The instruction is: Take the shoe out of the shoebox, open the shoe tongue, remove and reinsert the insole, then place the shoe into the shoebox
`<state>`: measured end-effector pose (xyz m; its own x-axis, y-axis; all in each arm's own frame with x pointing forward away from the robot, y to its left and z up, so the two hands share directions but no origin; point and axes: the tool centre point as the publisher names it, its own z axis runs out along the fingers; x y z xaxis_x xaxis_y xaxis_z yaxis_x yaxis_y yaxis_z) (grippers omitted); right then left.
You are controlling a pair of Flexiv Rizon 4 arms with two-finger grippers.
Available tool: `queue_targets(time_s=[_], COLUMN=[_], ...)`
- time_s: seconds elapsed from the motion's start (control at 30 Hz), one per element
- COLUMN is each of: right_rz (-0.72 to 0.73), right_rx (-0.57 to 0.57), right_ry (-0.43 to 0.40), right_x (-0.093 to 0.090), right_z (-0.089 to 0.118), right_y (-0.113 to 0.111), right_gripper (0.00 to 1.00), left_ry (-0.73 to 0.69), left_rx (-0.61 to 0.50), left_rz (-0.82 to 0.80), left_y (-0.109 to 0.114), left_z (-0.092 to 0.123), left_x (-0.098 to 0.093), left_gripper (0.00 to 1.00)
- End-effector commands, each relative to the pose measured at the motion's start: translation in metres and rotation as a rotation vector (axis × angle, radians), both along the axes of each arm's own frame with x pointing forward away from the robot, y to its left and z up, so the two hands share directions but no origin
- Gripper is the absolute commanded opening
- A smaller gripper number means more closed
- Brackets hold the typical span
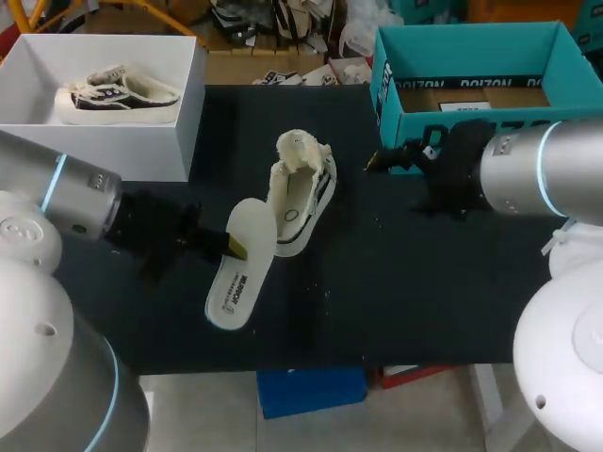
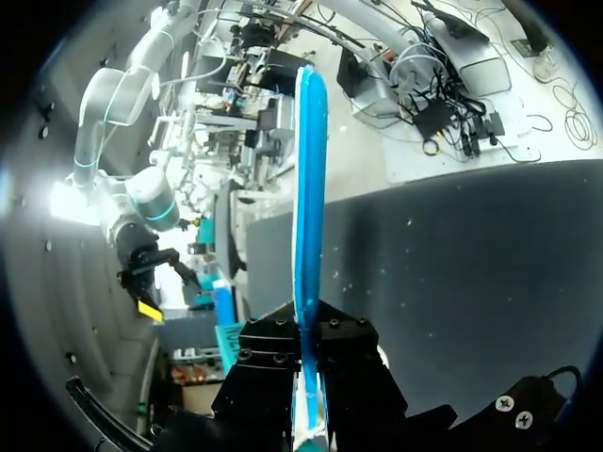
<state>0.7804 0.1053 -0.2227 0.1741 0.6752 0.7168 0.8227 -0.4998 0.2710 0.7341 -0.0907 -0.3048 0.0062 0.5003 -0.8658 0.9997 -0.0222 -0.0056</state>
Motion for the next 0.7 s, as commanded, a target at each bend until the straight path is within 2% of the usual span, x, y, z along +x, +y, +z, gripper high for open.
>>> queue_targets(time_s=[0.03, 0.5, 0.53, 0.7], right_rz=[-0.013, -0.013, -0.013, -0.013], right_rx=[-0.012, -0.012, -0.012, -0.012], right_ry=[-0.002, -0.002, -0.002, -0.002], right_x=[-0.0019, -0.0019, -0.0019, -0.0019], right_z=[0.0012, 0.0012, 0.0012, 0.0012], right_y=[0.0045, 0.0045, 0.0045, 0.0045], right_gripper=[1.0, 1.0, 1.0, 1.0], left_ry=[0.003, 0.003, 0.067, 0.229], left_rx=[-0.001, -0.001, -0.063, -0.092], left_rz=[-0.016, -0.016, -0.064, -0.276], left_y=[0.0002, 0.0002, 0.001, 0.0045], left_z=[0.0031, 0.0031, 0.0042, 0.0046], left_x=[0.0002, 0.0002, -0.0001, 0.0035], left_gripper=[0.0, 0.0, 0.0, 0.0])
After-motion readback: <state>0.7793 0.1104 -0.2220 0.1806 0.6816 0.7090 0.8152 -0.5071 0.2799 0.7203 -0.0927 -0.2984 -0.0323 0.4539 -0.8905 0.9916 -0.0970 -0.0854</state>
